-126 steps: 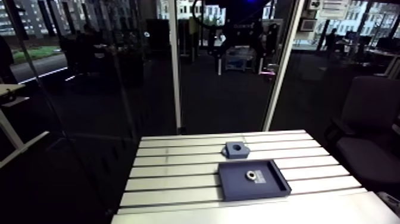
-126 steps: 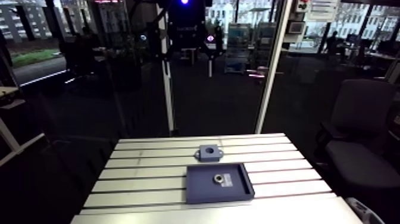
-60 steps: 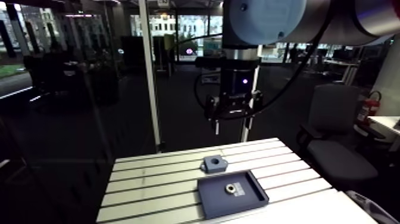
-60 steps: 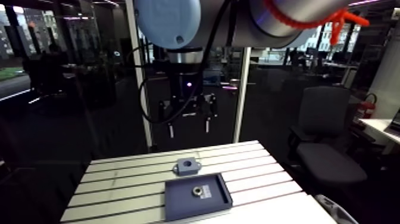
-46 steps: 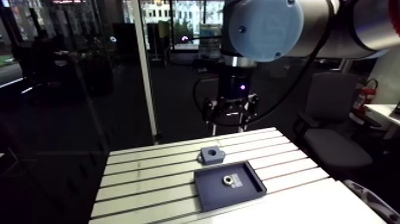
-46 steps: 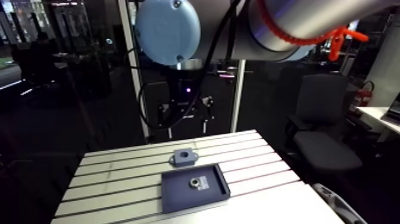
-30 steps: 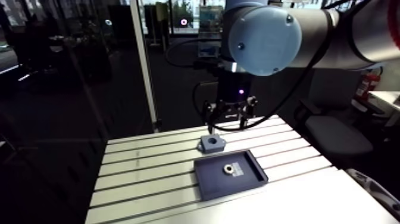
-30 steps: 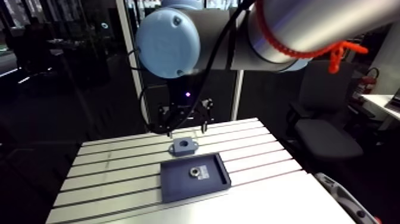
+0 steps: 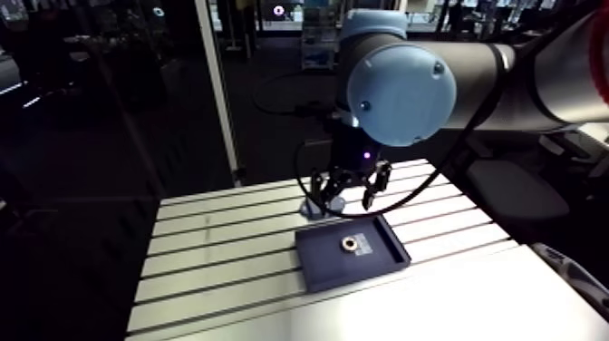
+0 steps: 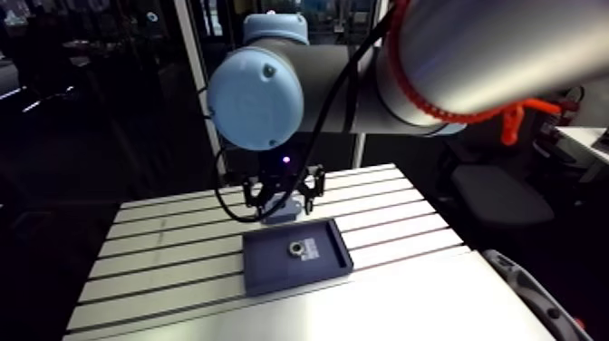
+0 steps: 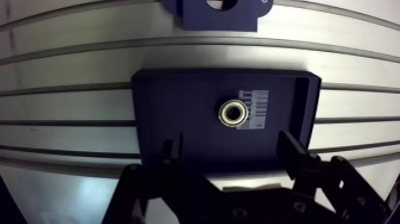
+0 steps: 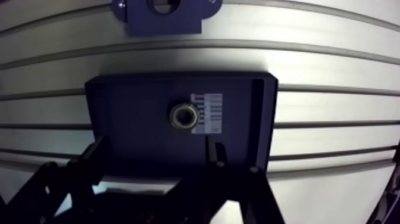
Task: Pick up the bearing and press it into the housing until flush.
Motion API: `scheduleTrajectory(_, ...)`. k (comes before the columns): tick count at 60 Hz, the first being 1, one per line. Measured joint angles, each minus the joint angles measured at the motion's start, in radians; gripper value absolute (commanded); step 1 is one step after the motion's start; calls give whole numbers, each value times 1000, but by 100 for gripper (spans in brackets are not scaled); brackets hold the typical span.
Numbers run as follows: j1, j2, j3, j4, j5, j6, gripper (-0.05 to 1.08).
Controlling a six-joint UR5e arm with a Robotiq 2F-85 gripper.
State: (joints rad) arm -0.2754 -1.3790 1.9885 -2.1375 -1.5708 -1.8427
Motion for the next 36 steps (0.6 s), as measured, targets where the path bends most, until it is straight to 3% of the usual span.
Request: scheduleTrajectory(36, -23, 65, 86, -128, -14, -16, 31)
